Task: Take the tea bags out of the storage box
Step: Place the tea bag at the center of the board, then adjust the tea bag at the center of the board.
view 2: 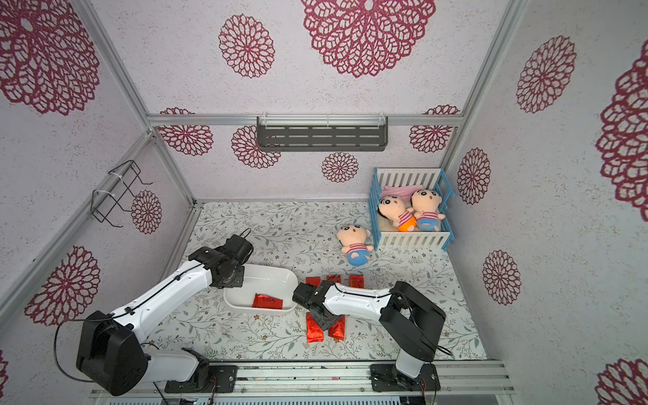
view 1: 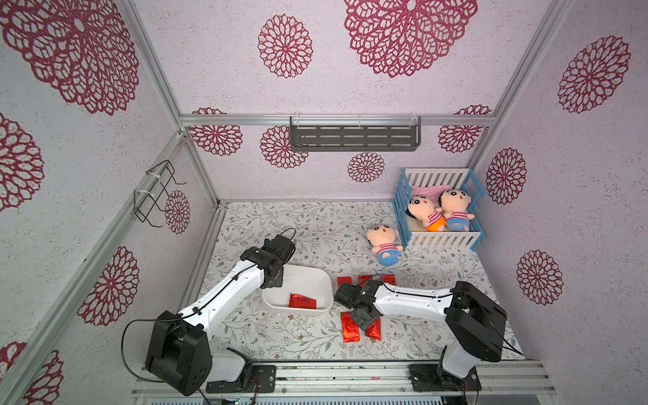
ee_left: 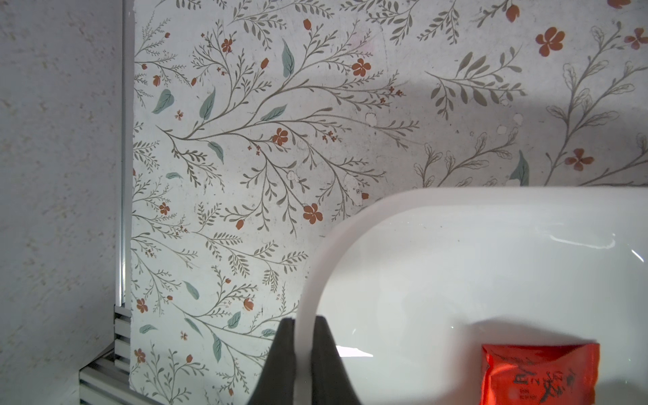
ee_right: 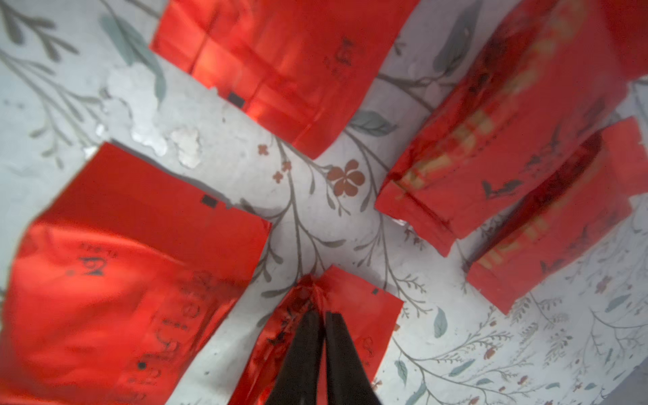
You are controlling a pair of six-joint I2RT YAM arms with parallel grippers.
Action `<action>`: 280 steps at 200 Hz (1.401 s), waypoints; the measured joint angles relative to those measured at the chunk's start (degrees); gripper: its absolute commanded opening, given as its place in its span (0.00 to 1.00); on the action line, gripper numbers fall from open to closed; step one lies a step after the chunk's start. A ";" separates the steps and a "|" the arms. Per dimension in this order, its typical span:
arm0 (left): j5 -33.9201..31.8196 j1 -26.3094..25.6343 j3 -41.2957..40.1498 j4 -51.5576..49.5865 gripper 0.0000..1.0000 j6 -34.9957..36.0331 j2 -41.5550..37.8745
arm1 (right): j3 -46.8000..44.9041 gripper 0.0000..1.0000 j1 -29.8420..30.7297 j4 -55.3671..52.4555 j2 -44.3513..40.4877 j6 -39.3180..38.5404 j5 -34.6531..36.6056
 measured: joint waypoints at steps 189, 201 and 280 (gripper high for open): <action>0.24 0.02 0.11 0.00 0.00 -0.02 0.02 | -15.58 0.82 -5.49 10.93 -27.43 16.96 -2.54; 0.26 0.02 0.11 0.00 0.00 0.00 0.02 | -17.73 0.85 -5.44 12.28 -27.10 18.10 -4.02; 0.68 0.02 0.11 0.02 0.00 0.00 0.02 | -20.87 0.83 -3.56 17.55 -22.08 20.46 -7.93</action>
